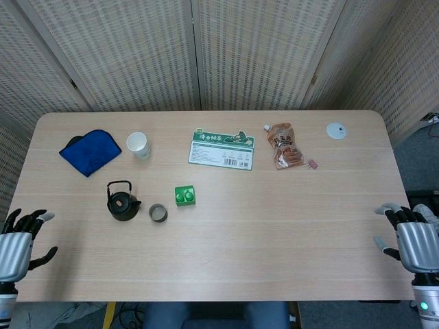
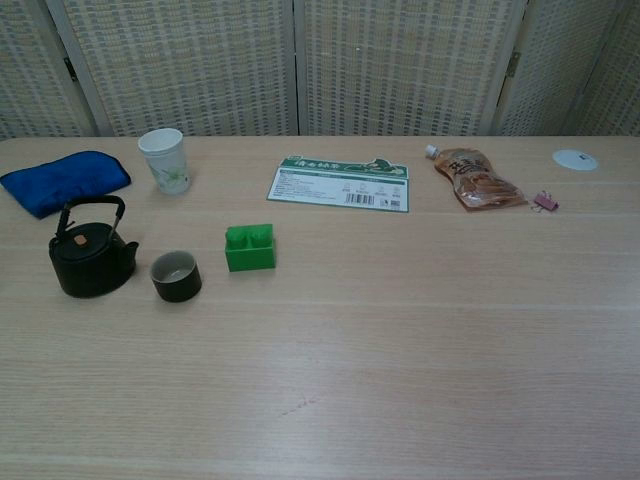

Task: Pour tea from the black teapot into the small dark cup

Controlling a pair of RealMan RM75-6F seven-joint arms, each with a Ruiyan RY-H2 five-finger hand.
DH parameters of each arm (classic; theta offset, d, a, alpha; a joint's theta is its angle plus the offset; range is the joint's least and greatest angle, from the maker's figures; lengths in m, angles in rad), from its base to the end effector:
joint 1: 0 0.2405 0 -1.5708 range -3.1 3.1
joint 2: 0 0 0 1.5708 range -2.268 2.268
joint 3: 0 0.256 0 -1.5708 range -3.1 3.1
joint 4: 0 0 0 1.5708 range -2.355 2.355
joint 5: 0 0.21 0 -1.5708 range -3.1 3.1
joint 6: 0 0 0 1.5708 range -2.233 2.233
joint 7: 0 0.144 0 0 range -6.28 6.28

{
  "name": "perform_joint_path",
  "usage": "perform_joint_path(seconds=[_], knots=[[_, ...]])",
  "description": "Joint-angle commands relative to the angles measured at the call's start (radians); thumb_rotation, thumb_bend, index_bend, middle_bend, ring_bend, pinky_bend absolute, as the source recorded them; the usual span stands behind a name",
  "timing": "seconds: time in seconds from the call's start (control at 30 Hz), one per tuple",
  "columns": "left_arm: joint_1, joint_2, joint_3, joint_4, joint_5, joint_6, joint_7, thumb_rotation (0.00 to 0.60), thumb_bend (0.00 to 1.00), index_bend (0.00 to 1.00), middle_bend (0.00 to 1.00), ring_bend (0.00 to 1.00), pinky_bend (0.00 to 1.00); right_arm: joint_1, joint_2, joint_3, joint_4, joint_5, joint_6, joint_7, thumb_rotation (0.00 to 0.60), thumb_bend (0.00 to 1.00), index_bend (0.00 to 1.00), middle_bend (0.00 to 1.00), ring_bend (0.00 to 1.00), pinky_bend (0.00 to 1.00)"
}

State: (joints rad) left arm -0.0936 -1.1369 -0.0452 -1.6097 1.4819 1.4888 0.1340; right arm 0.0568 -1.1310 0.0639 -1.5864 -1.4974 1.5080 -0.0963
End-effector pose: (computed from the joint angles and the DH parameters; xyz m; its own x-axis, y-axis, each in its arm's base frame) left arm -0.3109 0.1827 0.1544 0.4999 0.0011 0.8661 0.8661 0.0003 -0.4999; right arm -0.3179 -0.1754 0.1629 0.4926 0.0223 0.8699 -0.8702 0.0226 0.4922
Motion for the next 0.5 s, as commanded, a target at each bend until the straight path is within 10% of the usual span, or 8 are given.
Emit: perform_joint_path(seconds=[0.03,0.5], knots=[[0.0,0.0,0.0,0.0,0.0,0.0,0.0,0.6,0.23,0.25,0.18,0.22,0.06,0.0,0.002,0.0,-0.002,0.0,0.001,0.0,0.6,0.15,0.34,0.3,0.29,0.38],[0.0,0.0,0.0,0.0,0.0,0.0,0.0,0.6,0.23,0.25,0.18,0.22,0.06,-0.013,0.013,0.003,-0.008,0.0,0.019,0.014,0.6,0.15,0.34,0.3,0.29,0.38]])
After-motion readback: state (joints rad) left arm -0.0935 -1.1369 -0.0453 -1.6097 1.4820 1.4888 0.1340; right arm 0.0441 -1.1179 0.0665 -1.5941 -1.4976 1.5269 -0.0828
